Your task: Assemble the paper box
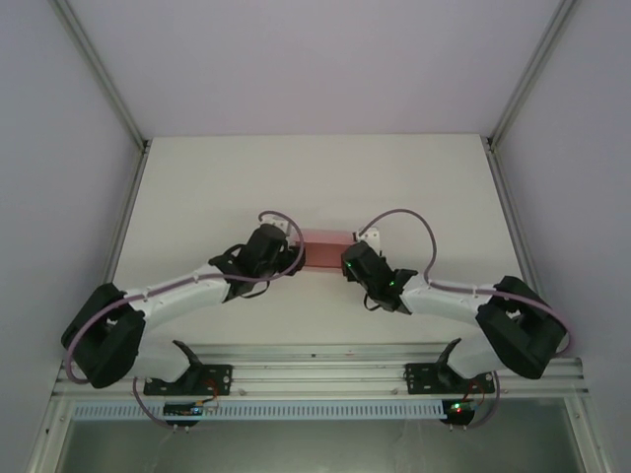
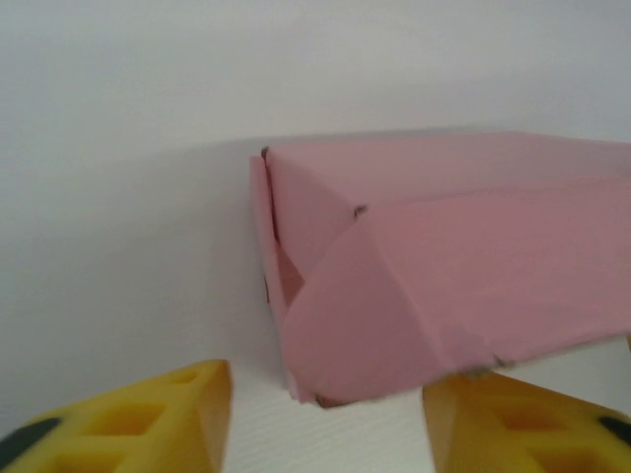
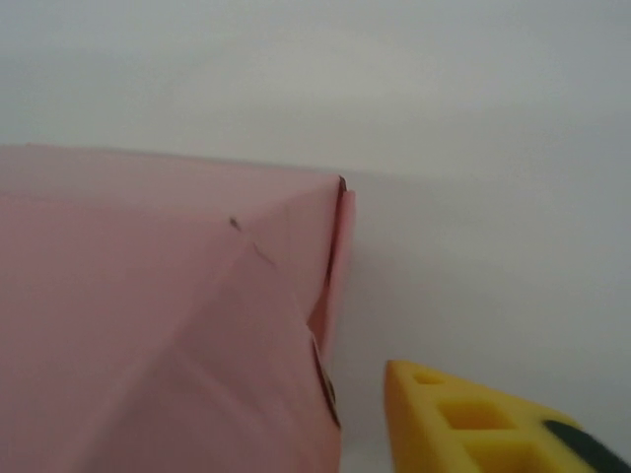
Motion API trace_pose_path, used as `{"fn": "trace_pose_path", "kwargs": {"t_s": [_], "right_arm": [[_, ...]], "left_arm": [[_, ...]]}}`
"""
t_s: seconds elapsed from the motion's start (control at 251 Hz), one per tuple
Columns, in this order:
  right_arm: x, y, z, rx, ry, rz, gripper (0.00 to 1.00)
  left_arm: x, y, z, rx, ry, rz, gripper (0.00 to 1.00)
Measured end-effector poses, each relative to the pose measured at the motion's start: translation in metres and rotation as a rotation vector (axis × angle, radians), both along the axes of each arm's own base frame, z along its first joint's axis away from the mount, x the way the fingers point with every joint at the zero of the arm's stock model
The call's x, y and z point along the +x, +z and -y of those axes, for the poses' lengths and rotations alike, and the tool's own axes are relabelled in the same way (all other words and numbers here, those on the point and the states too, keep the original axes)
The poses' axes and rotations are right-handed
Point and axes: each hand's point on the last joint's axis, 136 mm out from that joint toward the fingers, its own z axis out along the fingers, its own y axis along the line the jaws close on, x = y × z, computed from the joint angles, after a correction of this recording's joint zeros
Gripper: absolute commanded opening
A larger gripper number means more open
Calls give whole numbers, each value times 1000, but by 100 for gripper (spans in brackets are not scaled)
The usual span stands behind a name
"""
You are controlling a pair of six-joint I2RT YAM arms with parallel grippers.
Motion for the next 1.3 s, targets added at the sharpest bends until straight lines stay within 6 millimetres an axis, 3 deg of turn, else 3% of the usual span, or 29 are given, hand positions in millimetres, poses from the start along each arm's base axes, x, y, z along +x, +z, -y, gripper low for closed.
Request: {"fn": "trace_pose_path", "kwargs": {"t_s": [0.056, 0.148, 0.192, 0.415, 0.527, 0.619, 0.754, 0.898, 1.062, 1.301], "right_arm": [[-6, 2, 0, -3, 18, 0, 68], [-17, 11, -3, -12, 78, 11, 89], [-21, 20, -6, -3, 102, 26, 98], [-27, 83, -3, 100, 177, 152, 99], [-13, 106, 6, 137, 156, 187, 99], [8, 123, 15, 172, 116, 200, 99], [38, 125, 24, 204, 70, 176, 99], [52, 84, 21, 192, 71, 54, 99], [50, 31, 17, 158, 89, -104, 99], [38, -5, 19, 146, 89, -201, 99]], "left_arm": [[-5, 0, 0, 9, -21, -7, 80], [-12, 6, -1, 2, -36, -13, 99], [-16, 14, -1, -1, -53, -4, 100], [-10, 92, -3, -66, -37, 143, 100], [8, 124, -2, -81, 3, 185, 100], [31, 133, -6, -86, 55, 177, 100], [64, 107, -16, -71, 119, 97, 100], [80, 52, -19, -62, 119, -64, 100], [80, 7, -13, -79, 81, -214, 100], [66, -29, 6, -155, -9, -334, 85]]}}
